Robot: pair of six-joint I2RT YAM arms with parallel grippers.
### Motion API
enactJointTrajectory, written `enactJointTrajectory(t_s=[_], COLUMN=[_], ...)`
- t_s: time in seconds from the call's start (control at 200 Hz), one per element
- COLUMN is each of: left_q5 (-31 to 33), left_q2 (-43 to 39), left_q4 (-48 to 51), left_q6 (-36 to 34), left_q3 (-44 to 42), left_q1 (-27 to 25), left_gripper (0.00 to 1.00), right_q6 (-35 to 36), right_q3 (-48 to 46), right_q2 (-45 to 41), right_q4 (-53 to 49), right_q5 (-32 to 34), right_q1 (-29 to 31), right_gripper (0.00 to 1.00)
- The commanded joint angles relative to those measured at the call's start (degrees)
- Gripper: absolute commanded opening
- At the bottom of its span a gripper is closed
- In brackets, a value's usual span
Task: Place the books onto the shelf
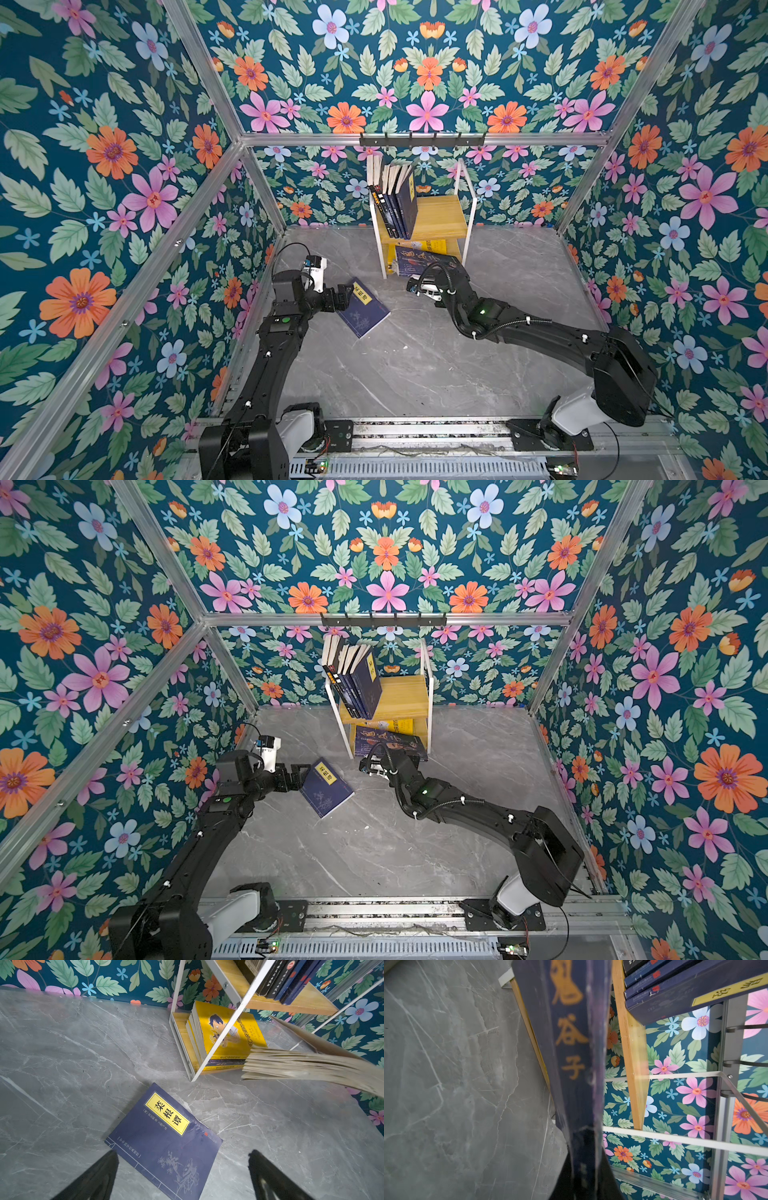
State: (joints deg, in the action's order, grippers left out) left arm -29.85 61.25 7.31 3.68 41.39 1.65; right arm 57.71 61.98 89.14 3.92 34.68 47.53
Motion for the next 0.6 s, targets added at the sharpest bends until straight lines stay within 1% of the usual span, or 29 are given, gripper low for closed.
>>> enactJointTrajectory(t_s=[0.0, 0.1, 0.19, 0.2, 0.24, 0.335, 0.45, 0.52, 0.595], left_q5=[-0.59, 0.04, 0.15, 0.07, -0.07, -0.07, -0.63, -0.43, 0.36], left_q2=[-0.11, 0.16, -0.26, -0.26, -0.18, 0.25, -0.03, 0.27, 0.53], left_q4=[-1.29, -0.74, -0.97, -0.98, -0.93, -0.55, -1.16, -0.54, 0.16], left_q6=[-0.87, -1.0, -1.6, -1.65, -1.75, -1.49, -1.69, -2.08, -2.05], left_q3=[-0.01, 0.46, 0.07, 0.0, -0.05, 0.58, -0.05, 0.3, 1.14], left_q1=[0.02, 0.02, 0.02, 0.02, 0.04, 0.11, 0.02, 0.06, 0.13], left_gripper=[1.0, 1.0, 1.0, 1.0, 1.0, 1.0, 1.0, 1.0, 1.0], right_q6=[3.3, 4.77, 6.21, 6.26, 6.36, 7.47, 8.6, 9.26, 10.73], right_q3=[2.0, 4.58, 4.94, 5.0, 5.91, 7.51, 8.22, 9.74, 10.14], right_q2=[1.99, 4.61, 5.34, 6.88, 8.32, 10.51, 12.65, 14.31, 15.1], right_q4=[7.74, 9.19, 13.06, 13.37, 13.93, 15.87, 19.28, 20.06, 23.7], right_q5=[-0.03, 1.83, 1.7, 1.71, 2.0, 2.93, 2.5, 3.9, 5.05], right_q1=[-0.89, -1.43, -1.8, -1.88, -2.15, -2.74, -3.77, -4.35, -4.7], right_gripper=[0.0, 0.0, 0.0, 0.0, 0.0, 0.0, 0.0, 0.0, 0.0])
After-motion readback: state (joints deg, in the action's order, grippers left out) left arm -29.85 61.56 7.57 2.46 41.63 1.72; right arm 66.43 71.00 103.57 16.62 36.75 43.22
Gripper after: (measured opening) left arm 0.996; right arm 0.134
